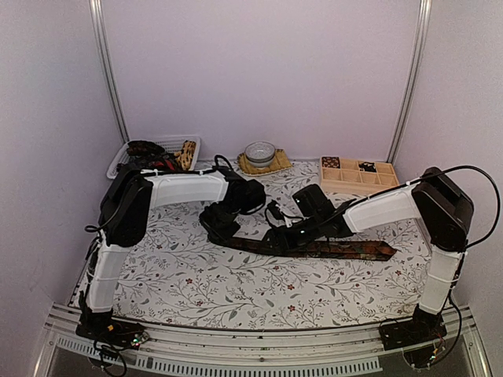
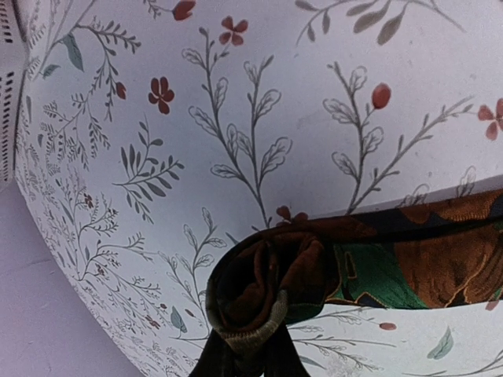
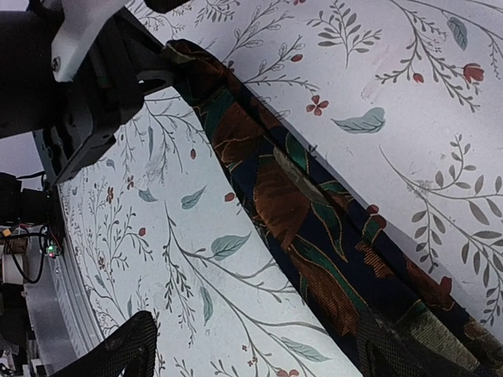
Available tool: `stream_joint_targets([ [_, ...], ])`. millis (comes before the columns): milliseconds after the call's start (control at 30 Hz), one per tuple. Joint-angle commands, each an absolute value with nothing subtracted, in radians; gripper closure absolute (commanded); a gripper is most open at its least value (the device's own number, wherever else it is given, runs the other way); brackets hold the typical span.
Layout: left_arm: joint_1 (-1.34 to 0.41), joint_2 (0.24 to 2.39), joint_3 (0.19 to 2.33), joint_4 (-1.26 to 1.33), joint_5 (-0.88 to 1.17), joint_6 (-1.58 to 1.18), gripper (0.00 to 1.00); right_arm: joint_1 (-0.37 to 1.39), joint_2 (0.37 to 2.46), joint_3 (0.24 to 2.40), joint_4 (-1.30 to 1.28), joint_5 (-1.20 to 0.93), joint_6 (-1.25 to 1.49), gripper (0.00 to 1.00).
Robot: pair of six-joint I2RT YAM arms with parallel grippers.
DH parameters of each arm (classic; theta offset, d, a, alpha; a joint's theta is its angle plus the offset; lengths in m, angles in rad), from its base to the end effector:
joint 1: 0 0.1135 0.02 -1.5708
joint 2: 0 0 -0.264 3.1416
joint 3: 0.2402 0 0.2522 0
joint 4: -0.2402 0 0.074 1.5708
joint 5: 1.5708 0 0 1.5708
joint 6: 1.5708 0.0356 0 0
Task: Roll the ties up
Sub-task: Roll the tie at the center of the board.
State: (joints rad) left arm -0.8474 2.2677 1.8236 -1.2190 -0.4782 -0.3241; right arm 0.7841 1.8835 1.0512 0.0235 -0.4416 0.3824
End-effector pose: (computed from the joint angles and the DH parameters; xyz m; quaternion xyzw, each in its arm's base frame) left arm 0.2947 -0.3090 0.1597 0.2616 0.9347 0.2219 0.0934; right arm 0.2610 0.2818 0.1471 -0.2605 0.8713 0.3695 0.1909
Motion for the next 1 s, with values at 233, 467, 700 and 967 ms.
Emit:
stream_joint_targets([
  [233, -0.907, 2.347, 1.921, -1.295, -0.530, -0.371, 1.00, 0.761, 1.916, 1.021, 0.083, -0.529, 0.428, 0.14],
  [467, -0.920, 2.345, 1.927, -1.257, -0.464, -0.363, 0.92, 0.757, 1.930, 1.015, 0.106, -0.564, 0.442, 0.16],
  [700, -0.930, 2.357, 1.946, -1.263, -0.475, -0.367, 0.89, 0.752, 1.936, 1.012, 0.110, -0.573, 0.446, 0.17],
  [967, -0.937, 2.387, 1.968, -1.368, -0.641, -0.424, 1.00, 0.741, 1.908, 0.980, 0.157, -0.631, 0.479, 0.17],
])
